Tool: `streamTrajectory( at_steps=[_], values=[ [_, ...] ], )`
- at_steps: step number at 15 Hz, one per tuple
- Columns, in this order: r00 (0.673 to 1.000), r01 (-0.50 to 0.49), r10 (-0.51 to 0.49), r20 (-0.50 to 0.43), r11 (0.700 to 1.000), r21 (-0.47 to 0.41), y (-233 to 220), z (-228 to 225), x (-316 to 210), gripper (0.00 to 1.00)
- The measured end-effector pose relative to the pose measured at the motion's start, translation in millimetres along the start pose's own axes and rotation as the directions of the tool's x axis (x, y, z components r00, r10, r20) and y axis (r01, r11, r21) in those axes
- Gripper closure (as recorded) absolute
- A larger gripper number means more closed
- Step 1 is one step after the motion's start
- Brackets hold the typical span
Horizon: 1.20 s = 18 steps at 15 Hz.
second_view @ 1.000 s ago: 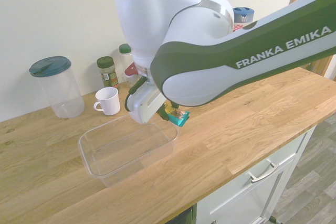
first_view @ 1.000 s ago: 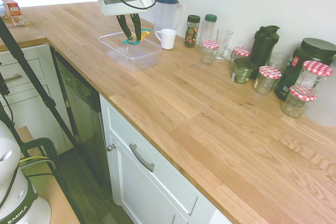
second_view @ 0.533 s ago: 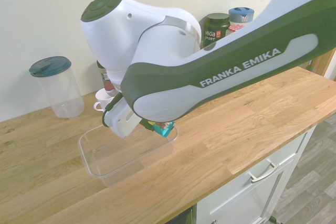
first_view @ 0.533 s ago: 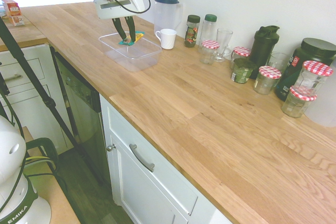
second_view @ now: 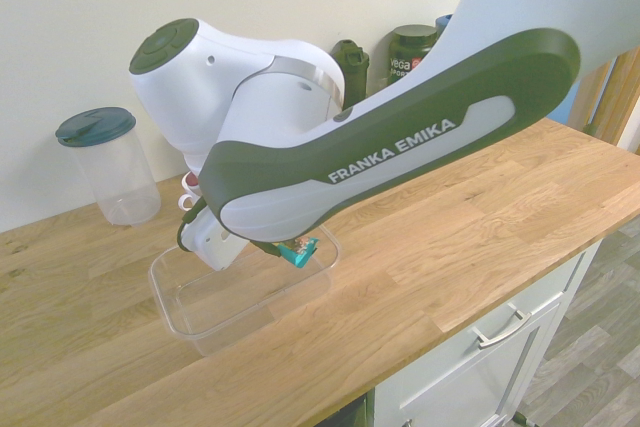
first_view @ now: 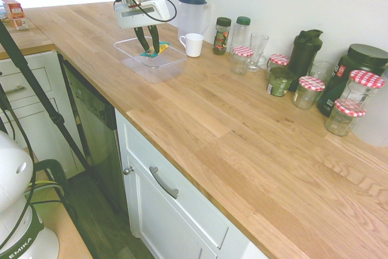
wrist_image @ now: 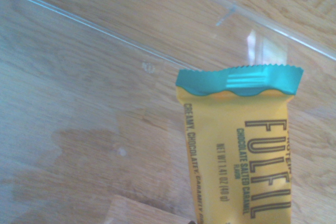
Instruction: Put the protein bar into the container
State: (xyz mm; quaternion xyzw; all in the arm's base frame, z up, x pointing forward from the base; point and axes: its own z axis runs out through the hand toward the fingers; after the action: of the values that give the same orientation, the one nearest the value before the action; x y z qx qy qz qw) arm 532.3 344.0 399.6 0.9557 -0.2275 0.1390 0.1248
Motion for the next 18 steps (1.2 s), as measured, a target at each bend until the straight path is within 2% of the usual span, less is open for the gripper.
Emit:
streamTrajectory(
  at_steps=[3, 4, 18],
  values=[
    [1.000, 0.000, 0.000, 0.003, 1.000, -0.007, -10.9, 6.8, -0.1, 1.00],
    [1.000, -0.003, 0.003, 0.003, 1.000, -0.010, -13.3, 7.0, 1.4, 0.00],
    [1.000, -0.012, 0.012, 0.004, 1.000, -0.027, -20.2, 6.5, 7.1, 0.00]
  ],
)
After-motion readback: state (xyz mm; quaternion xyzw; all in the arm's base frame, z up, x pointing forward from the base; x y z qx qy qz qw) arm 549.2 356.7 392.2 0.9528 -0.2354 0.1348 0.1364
